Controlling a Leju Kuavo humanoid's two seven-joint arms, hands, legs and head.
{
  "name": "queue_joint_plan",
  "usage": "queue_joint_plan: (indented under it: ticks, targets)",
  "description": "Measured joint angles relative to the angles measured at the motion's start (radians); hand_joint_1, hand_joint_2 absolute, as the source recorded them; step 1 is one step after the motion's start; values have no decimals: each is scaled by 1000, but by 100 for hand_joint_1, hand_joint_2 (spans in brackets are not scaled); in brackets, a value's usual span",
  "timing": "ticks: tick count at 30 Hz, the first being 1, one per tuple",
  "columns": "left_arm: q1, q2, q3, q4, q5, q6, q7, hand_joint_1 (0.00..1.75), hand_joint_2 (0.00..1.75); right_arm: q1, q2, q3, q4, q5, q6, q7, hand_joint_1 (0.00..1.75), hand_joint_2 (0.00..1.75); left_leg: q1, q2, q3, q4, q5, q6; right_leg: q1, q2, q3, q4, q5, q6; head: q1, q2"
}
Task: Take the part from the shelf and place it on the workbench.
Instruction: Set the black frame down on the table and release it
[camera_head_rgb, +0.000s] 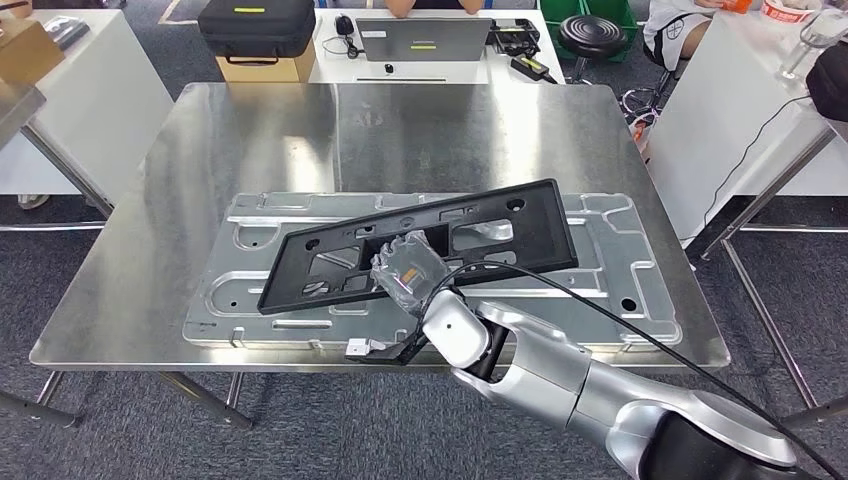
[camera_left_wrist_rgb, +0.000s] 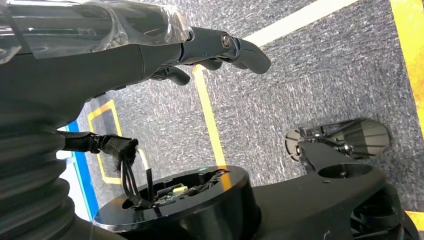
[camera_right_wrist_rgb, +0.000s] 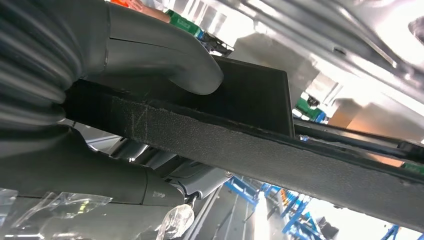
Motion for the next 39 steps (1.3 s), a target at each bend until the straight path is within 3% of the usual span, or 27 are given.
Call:
queue_joint_plan:
  ticks: [1, 2, 4, 6, 10, 14, 17, 21, 26, 30, 34, 39]
  targets:
    - [1, 0, 0, 0, 0, 0, 0, 0, 175, 1, -2, 0, 0, 0, 1, 0, 175, 175, 0, -2, 9, 0, -7, -1, -1, 0, -23, 16, 18, 2, 1, 0]
    - [1, -1, 0, 0, 0, 0, 1, 0, 175, 2, -3, 0, 0, 0, 2, 0, 175, 175, 1, -3, 19, 0, -14, -2, -3, 0, -26, -7, 54, 3, 1, 0]
    - [3, -2, 0, 0, -2, 0, 1, 0, 175, 1, -4, 0, 0, 0, 2, 0, 175, 175, 2, -5, 42, 0, -32, -10, -6, -1, 12, -137, 155, 5, 2, 0]
    - [4, -2, -1, 0, -5, 1, 1, 0, 175, 1, -4, 0, 0, 0, 2, 0, 175, 175, 2, -5, 53, 0, -43, -16, -7, 0, 45, -228, 209, 4, 2, 0]
    - [4, -2, -1, 0, -6, 4, 0, 0, 175, 0, -5, 1, 0, -1, 2, -1, 175, 175, -2, -5, 52, 2, -48, -21, -5, 2, 56, -241, 201, 2, 2, 0]
    - [4, -2, -4, 0, -12, 21, -17, 0, 175, 1, -8, 0, 0, -8, 4, 0, 175, 175, -4, -6, 45, 6, -48, -24, -3, 12, 59, -269, 182, -14, -1, 0]
    - [4, -2, -4, 0, -13, 28, -24, 0, 175, 2, -11, 0, 0, -10, 4, 1, 175, 175, -3, -5, 47, -4, -47, -23, -1, 15, 57, -269, 178, -20, -2, 0]
    - [4, -2, -6, 0, -12, 32, -29, 0, 175, 3, -17, 0, 0, -11, 4, 2, 0, 0, -2, -4, 48, -13, -49, -25, 2, 14, 55, -269, 179, -23, -2, 0]
    - [4, -2, -14, 0, -22, 41, -32, 0, 175, 6, -18, 0, 0, -14, 4, 4, 0, 0, -2, -4, 47, -13, -47, -37, 2, 14, 56, -269, 181, -27, -2, 0]
    - [4, -2, -21, 0, -25, 53, -31, 0, 175, 8, -19, 0, 0, -15, 4, 5, 0, 0, -3, -4, 47, -12, -46, -38, 1, 14, 58, -269, 183, -28, -1, 0]
    - [5, -2, -25, 0, -21, 51, -23, 0, 0, 8, -19, 0, 0, -15, 4, 5, 0, 0, -4, -4, 48, -11, -46, -38, 0, 14, 58, -269, 184, -28, -1, 0]
    - [11, -2, -26, 0, -17, 41, -18, 0, 0, 8, -19, 0, 0, -18, 5, 5, 0, 0, -5, -4, 49, -10, -46, -38, -1, 14, 58, -269, 184, -28, -1, 0]
